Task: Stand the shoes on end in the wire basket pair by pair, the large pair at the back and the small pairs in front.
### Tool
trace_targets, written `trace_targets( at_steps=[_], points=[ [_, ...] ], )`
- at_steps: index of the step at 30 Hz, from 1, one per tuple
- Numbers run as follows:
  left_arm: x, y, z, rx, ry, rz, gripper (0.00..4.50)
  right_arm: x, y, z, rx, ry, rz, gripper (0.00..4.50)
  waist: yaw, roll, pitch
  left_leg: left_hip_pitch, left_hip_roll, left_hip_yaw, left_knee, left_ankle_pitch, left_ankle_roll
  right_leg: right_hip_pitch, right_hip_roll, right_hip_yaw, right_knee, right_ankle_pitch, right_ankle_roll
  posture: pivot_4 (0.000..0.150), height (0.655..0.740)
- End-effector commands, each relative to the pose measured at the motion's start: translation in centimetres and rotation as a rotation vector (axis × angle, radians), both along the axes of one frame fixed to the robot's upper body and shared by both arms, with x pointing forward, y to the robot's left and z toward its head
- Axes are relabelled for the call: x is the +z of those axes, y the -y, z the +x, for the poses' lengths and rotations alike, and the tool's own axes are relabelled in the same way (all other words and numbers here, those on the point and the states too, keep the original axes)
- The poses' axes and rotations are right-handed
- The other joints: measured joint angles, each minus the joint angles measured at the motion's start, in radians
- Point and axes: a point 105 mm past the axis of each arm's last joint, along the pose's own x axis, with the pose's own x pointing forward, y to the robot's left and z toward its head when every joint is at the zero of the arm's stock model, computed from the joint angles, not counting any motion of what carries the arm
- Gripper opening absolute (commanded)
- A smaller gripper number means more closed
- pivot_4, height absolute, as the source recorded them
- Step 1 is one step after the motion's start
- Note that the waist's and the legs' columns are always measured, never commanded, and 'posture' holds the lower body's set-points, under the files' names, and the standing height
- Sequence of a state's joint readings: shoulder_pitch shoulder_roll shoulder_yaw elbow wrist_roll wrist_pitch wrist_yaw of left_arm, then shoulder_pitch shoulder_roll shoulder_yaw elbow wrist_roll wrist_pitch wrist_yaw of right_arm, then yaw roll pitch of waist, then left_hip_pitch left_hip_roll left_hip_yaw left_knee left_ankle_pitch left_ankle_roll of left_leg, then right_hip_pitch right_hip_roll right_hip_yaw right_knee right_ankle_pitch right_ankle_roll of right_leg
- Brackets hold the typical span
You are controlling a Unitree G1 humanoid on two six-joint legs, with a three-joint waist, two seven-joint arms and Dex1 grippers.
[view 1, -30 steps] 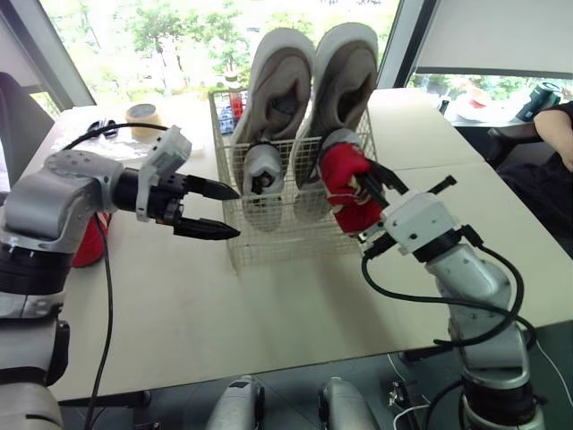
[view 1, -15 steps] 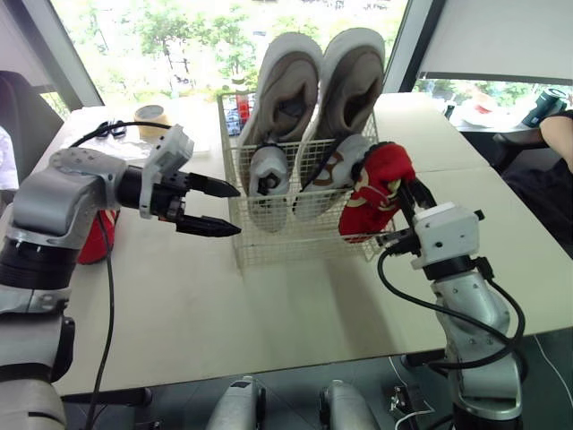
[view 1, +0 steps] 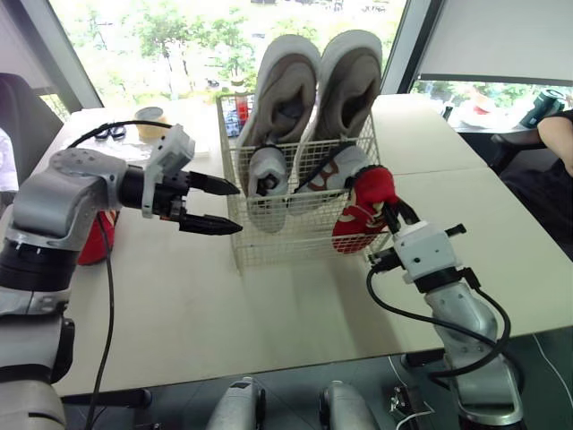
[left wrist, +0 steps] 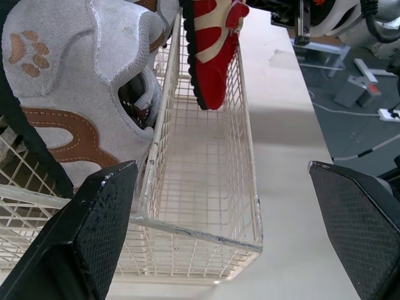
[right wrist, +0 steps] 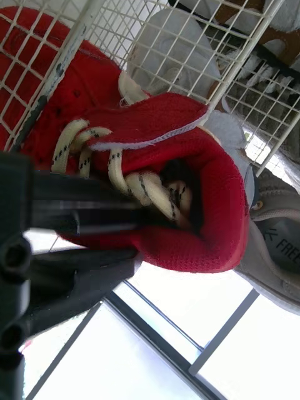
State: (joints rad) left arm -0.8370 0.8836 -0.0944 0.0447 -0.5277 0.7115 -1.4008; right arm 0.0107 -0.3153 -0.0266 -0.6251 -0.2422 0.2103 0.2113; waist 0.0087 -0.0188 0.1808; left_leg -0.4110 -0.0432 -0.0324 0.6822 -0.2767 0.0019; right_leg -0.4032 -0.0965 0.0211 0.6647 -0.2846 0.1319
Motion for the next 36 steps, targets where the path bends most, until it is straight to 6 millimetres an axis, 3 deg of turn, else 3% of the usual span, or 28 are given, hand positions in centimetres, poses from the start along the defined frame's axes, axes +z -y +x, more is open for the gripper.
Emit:
trace_targets(
  at_steps=[1, 5, 10, 14, 16, 20, 25, 28, 31, 36],
  points=[
    [1.0, -0.5, -0.1, 0.027, 0.046, -0.005, 4.50, -0.3, 0.5, -0.3, -0.003, -0.022, -0.015, 2.54, -0.002, 0.000, 0.000, 0.000, 0.000, 0.000, 0.000, 0.000, 0.000, 0.000, 0.000, 0.000, 0.000, 0.000, 0.000, 0.150, 0.7400],
    [1.1, -1.0, 0.1, 0.064, 0.043, -0.024, 4.50, 0.4, 0.8, -1.2, 0.036, -0.028, -0.031, 4.47, -0.006, 0.000, 0.000, 0.001, 0.001, 0.000, 0.000, 0.000, 0.000, 0.000, 0.001, 0.000, 0.000, 0.000, 0.000, 0.150, 0.7400],
    [2.0, -2.0, 0.6, 0.152, 0.047, -0.083, 4.50, 0.8, 0.0, -3.2, 0.189, -0.128, -0.075, 4.47, -0.010, 0.001, 0.000, 0.001, 0.001, 0.000, 0.000, 0.000, 0.000, 0.000, 0.001, 0.000, 0.000, 0.000, 0.000, 0.150, 0.7400],
    [2.6, -3.2, 1.0, 0.252, 0.066, -0.126, 4.50, 1.8, 1.2, -4.3, 0.303, -0.277, -0.161, 4.47, -0.017, 0.001, 0.001, 0.001, 0.001, 0.000, 0.000, -0.001, 0.002, 0.001, 0.001, 0.001, -0.001, 0.000, 0.000, 0.150, 0.7400],
    [3.0, -3.7, 1.2, 0.296, 0.078, -0.153, 4.50, 2.8, 1.7, -4.6, 0.360, -0.329, -0.159, 4.47, -0.017, 0.000, 0.001, 0.001, 0.001, 0.000, 0.000, -0.001, 0.002, 0.001, 0.001, 0.001, -0.002, 0.000, 0.000, 0.150, 0.7400],
    [4.1, -5.2, 1.7, 0.427, 0.115, -0.202, 4.50, 7.1, 1.3, -5.3, 0.623, -0.459, -0.133, 4.47, -0.022, 0.002, 0.002, 0.001, 0.002, 0.001, 0.000, -0.002, 0.002, 0.001, 0.000, 0.001, -0.002, 0.000, 0.000, 0.150, 0.7400],
    [4.4, -10.3, 4.9, 0.842, 0.200, -0.161, 4.50, 12.6, -1.8, -6.5, 0.970, -0.506, -0.130, 4.47, -0.022, 0.002, 0.002, 0.002, 0.003, 0.001, -0.004, -0.002, 0.003, 0.000, -0.001, 0.001, -0.004, 0.000, 0.000, 0.150, 0.7400],
    [4.2, -15.7, 6.1, 1.164, 0.200, -0.122, 4.50, 14.9, -3.3, -6.3, 1.111, -0.482, -0.121, 4.47, -0.022, 0.001, 0.002, 0.001, 0.002, 0.002, -0.004, -0.002, 0.003, -0.001, -0.001, 0.001, -0.005, 0.000, 0.000, 0.150, 0.7400],
    [2.8, -21.6, 5.4, 1.424, 0.179, -0.051, 4.50, 16.1, -4.5, -6.0, 1.213, -0.468, -0.113, 4.47, -0.024, 0.001, 0.002, 0.000, 0.001, 0.003, -0.004, -0.002, 0.003, -0.003, -0.002, 0.001, -0.005, 0.000, 0.000, 0.150, 0.7400],
    [0.4, -27.0, 4.1, 1.613, 0.098, -0.015, 4.50, 15.8, -5.2, -5.4, 1.247, -0.467, -0.119, 4.47, -0.018, 0.000, 0.002, -0.005, 0.001, 0.004, -0.004, -0.003, 0.004, -0.009, -0.002, 0.001, -0.002, 0.000, 0.000, 0.150, 0.7400]
  ],
)
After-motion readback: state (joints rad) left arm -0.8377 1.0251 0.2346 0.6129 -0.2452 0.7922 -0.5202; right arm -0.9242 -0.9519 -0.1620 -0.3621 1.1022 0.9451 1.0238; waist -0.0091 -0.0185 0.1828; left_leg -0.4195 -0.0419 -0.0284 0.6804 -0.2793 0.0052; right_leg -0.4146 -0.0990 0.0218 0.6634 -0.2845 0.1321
